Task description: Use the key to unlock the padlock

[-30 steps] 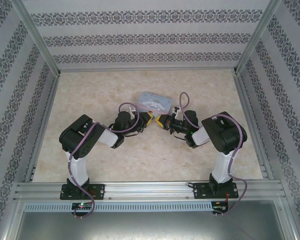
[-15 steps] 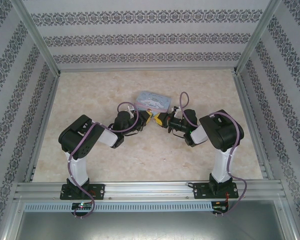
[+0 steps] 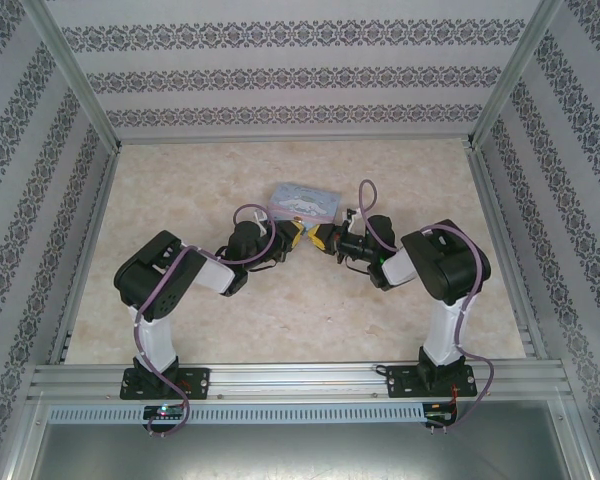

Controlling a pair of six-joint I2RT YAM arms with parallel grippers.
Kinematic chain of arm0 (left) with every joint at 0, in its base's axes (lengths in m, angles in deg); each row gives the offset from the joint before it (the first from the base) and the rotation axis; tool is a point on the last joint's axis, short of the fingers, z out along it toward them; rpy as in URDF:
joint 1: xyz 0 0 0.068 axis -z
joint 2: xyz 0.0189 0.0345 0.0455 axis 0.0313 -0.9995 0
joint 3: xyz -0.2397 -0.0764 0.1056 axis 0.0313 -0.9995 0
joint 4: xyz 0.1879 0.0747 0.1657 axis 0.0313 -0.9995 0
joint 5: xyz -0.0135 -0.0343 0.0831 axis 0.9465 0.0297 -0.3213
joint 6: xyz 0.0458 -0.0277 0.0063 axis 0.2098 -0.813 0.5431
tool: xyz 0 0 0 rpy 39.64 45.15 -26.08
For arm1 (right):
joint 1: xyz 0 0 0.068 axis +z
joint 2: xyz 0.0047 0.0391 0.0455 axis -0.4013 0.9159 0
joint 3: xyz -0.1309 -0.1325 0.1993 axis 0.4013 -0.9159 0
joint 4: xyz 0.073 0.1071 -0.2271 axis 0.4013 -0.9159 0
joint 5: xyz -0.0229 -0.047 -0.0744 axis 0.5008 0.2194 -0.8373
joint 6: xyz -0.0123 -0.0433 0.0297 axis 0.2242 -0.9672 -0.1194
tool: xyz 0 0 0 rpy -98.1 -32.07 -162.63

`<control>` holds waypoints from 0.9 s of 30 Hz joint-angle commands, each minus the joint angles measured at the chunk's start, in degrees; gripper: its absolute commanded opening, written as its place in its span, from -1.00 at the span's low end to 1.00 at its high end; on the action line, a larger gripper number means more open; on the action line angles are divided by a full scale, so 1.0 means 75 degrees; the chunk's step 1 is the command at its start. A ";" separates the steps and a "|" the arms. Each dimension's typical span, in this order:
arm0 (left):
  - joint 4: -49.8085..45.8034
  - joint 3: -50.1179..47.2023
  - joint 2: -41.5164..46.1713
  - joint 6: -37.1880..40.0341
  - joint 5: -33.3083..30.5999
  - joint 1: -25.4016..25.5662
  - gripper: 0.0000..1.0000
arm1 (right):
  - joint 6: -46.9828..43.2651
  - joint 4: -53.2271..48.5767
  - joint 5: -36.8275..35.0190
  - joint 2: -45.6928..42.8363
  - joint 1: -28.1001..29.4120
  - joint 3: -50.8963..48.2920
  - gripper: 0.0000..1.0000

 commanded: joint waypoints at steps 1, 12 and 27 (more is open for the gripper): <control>0.0346 0.0041 0.0523 -0.0231 0.1771 0.0685 -1.00 | -0.1242 -0.0915 -0.0661 -0.0366 -0.0095 0.0442 -1.00; 0.0133 0.0124 0.0549 -0.0113 0.1908 0.0707 -1.00 | -0.1841 -0.1633 -0.1089 -0.0506 -0.0055 0.0341 -1.00; 0.0891 -0.0071 0.0628 0.0110 0.1492 0.1135 -1.00 | -0.0130 -0.0476 -0.0911 -0.0293 0.0131 0.0729 -1.00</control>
